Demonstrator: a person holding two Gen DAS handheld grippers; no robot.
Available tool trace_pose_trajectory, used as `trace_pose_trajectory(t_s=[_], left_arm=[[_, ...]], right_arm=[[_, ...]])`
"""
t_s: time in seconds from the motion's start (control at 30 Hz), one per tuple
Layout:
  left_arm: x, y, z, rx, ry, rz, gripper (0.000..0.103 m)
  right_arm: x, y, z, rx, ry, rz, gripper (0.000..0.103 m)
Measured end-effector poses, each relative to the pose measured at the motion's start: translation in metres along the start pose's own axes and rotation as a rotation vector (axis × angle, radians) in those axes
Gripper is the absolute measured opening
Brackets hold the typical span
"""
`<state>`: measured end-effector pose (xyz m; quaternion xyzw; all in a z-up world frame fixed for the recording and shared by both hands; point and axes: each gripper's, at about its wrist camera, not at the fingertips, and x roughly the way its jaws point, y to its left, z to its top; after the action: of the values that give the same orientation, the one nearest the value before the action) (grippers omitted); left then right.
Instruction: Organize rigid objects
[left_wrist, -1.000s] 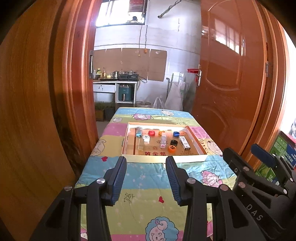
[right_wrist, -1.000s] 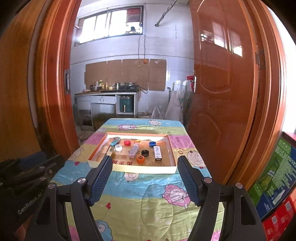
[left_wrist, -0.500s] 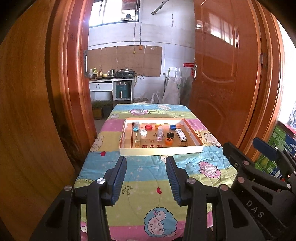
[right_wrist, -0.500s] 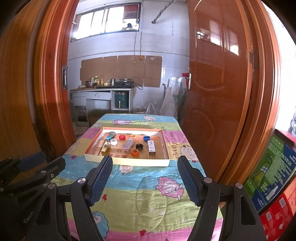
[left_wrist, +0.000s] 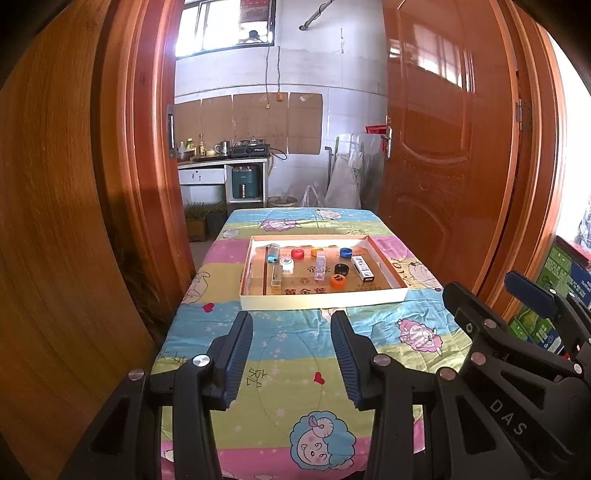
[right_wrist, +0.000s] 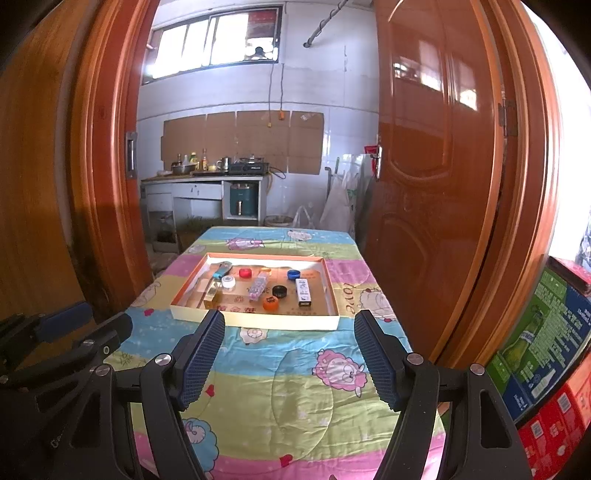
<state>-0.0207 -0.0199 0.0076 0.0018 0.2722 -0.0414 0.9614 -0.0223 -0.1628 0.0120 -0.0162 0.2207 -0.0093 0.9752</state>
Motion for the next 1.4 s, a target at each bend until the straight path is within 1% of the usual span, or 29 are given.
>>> trace_pose_trajectory(t_s=[1.4], left_arm=[[0.0030, 0.0007, -0.0040, -0.001, 0.003, -0.003, 0.044]], right_arm=[[0.0022, -0.0010, -0.0031, 0.012, 0.008, -0.001, 0.074]])
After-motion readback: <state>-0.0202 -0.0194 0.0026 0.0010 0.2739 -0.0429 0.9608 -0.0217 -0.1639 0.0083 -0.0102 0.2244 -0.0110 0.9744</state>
